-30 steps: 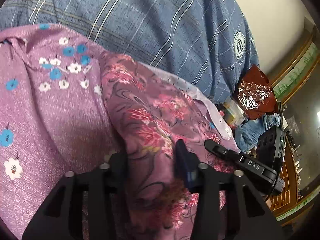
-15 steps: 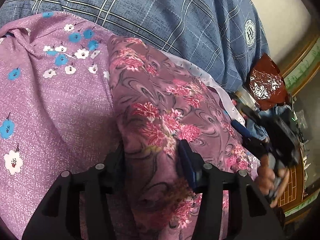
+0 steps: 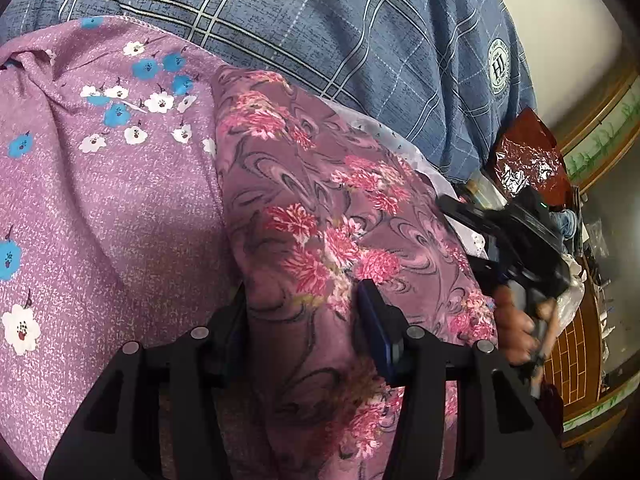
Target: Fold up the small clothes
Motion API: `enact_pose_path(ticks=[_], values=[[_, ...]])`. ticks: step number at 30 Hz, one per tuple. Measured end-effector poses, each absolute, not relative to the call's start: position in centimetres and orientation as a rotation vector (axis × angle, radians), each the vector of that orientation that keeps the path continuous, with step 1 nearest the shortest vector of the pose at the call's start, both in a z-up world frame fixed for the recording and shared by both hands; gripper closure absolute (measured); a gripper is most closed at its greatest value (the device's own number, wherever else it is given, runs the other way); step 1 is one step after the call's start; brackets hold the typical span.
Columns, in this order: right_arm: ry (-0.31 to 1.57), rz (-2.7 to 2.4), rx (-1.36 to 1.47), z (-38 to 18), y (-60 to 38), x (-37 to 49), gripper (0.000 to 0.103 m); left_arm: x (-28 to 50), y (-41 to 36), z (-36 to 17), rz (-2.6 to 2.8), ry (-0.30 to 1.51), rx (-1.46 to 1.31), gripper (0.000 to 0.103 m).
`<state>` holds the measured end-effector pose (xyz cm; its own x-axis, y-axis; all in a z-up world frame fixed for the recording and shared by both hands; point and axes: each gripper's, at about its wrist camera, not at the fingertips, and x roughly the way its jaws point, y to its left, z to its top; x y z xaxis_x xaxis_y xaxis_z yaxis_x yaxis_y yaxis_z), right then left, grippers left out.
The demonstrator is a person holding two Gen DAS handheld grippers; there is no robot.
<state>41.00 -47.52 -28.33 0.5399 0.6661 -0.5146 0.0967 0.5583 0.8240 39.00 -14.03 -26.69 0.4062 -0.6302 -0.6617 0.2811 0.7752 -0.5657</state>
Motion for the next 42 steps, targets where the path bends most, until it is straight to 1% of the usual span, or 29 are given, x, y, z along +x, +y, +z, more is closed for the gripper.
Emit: enact_pose_path(ticks=[4,7,9,10,11,12,13,14,15,16,18,20,26,31,37,42], values=[[0.950,0.480,0.913,-26.9,-47.1,37.9,0.049,38.8,-14.4,-26.1,-0.588,0.988,-0.392,0.053],[0.979,0.528,0.809,-26.1,-45.4,34.9,0.049,38.6,-14.4,-25.8,-0.591,0.973,-0.395,0.053],[0.999,0.509,0.755,-26.3,-44.1,34.4,0.049,38.7,-14.4,-25.9,-0.585,0.973,-0.409,0.053],[1.020,0.490,0.758,-26.9,-43.3,34.7,0.052,38.8,-14.5,-26.0,-0.581,0.974,-0.420,0.053],[1.034,0.474,0.756,-27.3,-42.9,35.1,0.060,38.8,-14.4,-26.1,-0.579,0.975,-0.430,0.053],[1.031,0.446,0.739,-27.4,-42.4,35.3,0.065,38.8,-14.4,-26.0,-0.578,0.973,-0.436,0.053],[1.017,0.422,0.702,-26.8,-41.9,35.2,0.074,38.7,-14.4,-25.9,-0.579,0.965,-0.439,0.054],[1.000,0.406,0.666,-26.0,-41.4,35.0,0.084,38.6,-14.3,-25.7,-0.581,0.953,-0.441,0.057],[0.978,0.393,0.642,-25.3,-41.3,35.0,0.087,38.5,-14.3,-25.3,-0.586,0.934,-0.435,0.066],[0.937,0.383,0.625,-24.2,-41.4,34.6,0.088,38.4,-14.3,-24.9,-0.593,0.919,-0.425,0.069],[0.860,0.380,0.602,-22.3,-41.4,33.8,0.089,38.0,-14.4,-23.9,-0.615,0.883,-0.416,0.074],[0.804,0.370,0.530,-20.2,-40.4,32.7,0.089,37.6,-14.5,-22.8,-0.628,0.850,-0.407,0.076],[0.673,0.334,0.354,-15.6,-37.1,29.7,0.089,35.5,-12.8,-18.6,-0.670,0.762,-0.402,0.076],[0.561,0.378,0.353,-12.7,-35.3,26.8,0.089,33.3,-9.6,-15.0,-0.674,0.693,-0.415,0.076],[0.501,0.430,0.326,-11.1,-30.7,24.6,0.089,30.2,-5.3,-13.2,-0.628,0.651,-0.397,0.076],[0.508,0.457,0.322,-12.0,-27.3,23.2,0.089,28.5,-2.6,-14.5,-0.578,0.670,-0.365,0.076]])
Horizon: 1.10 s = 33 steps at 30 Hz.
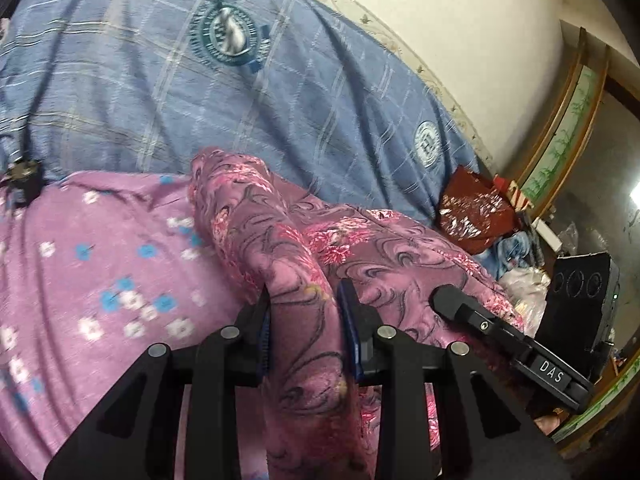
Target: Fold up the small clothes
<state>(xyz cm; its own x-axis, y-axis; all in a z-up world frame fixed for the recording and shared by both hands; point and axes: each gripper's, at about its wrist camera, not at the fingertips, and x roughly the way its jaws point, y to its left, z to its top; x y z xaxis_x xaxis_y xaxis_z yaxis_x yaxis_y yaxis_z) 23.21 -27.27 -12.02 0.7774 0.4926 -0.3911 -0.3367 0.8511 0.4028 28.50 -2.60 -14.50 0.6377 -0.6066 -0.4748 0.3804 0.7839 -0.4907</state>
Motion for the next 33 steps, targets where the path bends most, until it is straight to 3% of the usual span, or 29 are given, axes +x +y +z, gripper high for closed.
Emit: enact_pose_path(ticks=[6,10,14,20,24,26,28,33], values=[[0.582,0.459,0.366,-16.4,-24.7,22.7,0.089,27.4,-0.5,-18.9,-0.466,0.762,-0.292,0.076],[0.720,0.396,0.428,-21.1,-24.1,22.9,0.088,27.9,0.7,-23.2,-0.326,0.920,-0.253,0.076],[0.902,0.279,0.428,-25.1,-23.8,22.4,0.071,26.8,2.3,-23.9,-0.254,0.942,-0.292,0.065],[0.896,0.175,0.434,-22.7,-25.1,19.9,0.064,24.0,2.0,-20.5,-0.207,0.834,-0.248,0.061],[0.756,0.163,0.370,-17.8,-25.2,20.0,0.064,25.8,0.3,-17.4,-0.241,0.778,-0.197,0.051],[0.720,0.201,0.372,-16.0,-24.7,21.6,0.073,27.9,-0.4,-16.8,-0.240,0.772,-0.161,0.050],[0.730,0.206,0.370,-15.5,-23.8,23.5,0.084,30.4,-0.9,-16.9,-0.234,0.798,-0.158,0.050],[0.879,0.198,0.410,-18.8,-22.9,30.3,0.085,36.3,-1.7,-20.5,-0.213,0.923,-0.208,0.050]])
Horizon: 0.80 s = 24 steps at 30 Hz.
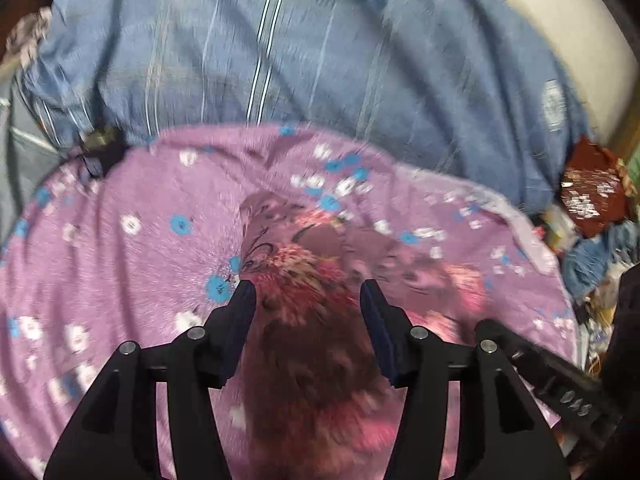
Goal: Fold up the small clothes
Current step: 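Lower the folded garment onto the sheet and open both tools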
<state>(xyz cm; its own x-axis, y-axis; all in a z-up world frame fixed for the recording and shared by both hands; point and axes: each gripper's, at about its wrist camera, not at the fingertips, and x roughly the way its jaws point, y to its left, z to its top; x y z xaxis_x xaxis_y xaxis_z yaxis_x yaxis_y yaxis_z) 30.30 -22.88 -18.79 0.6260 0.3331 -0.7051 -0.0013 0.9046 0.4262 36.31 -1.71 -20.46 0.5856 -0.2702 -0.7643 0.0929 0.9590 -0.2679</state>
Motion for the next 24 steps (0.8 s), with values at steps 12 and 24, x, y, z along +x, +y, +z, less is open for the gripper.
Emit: enact_pose_path(ticks=[12,24], values=[[0.928,0.157,0.403,-20.9,-25.8,27.0,0.075,30.4,-1.1,-19.9,-0.211,0.866,-0.132,0.037],[0.910,0.100,0.220,-18.6,-23.3,19.2,0.073,19.9,-3.3,-15.5,-0.126,0.731,0.104,0.017]])
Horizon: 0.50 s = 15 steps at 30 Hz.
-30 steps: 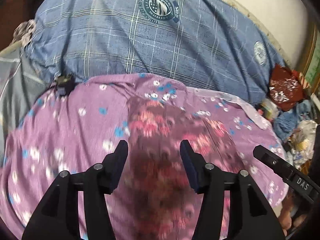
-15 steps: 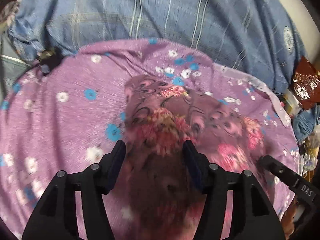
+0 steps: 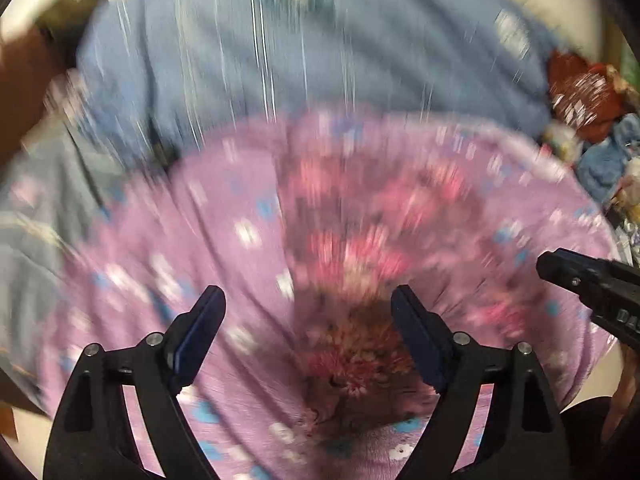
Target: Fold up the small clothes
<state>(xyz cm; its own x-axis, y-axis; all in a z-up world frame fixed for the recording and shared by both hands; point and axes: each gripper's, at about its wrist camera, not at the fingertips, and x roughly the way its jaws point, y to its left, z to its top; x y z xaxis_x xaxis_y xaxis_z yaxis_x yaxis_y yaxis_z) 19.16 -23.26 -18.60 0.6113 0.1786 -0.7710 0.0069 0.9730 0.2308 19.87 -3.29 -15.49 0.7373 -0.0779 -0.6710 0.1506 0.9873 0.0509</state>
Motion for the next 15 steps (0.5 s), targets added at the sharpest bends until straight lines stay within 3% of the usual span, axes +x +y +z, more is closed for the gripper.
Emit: enact_pose_path(ticks=[7,12,15], values=[[0.725,0.047,0.150,-10.0,-21.8,12.4,0.062,10.0,-2.5,-4.8,-0.052,0.431,0.105,0.012],[0.634,0.004,0.092,-5.6,-20.8,7.8,0.053,5.5,-1.7,-2.1,-0.008,0.356,0.100,0.000],[0.589,-0.028,0.077,-4.1,-20.7,5.5,0.047,3.4,-1.5,-1.2,0.021,0.313,0.104,0.000]])
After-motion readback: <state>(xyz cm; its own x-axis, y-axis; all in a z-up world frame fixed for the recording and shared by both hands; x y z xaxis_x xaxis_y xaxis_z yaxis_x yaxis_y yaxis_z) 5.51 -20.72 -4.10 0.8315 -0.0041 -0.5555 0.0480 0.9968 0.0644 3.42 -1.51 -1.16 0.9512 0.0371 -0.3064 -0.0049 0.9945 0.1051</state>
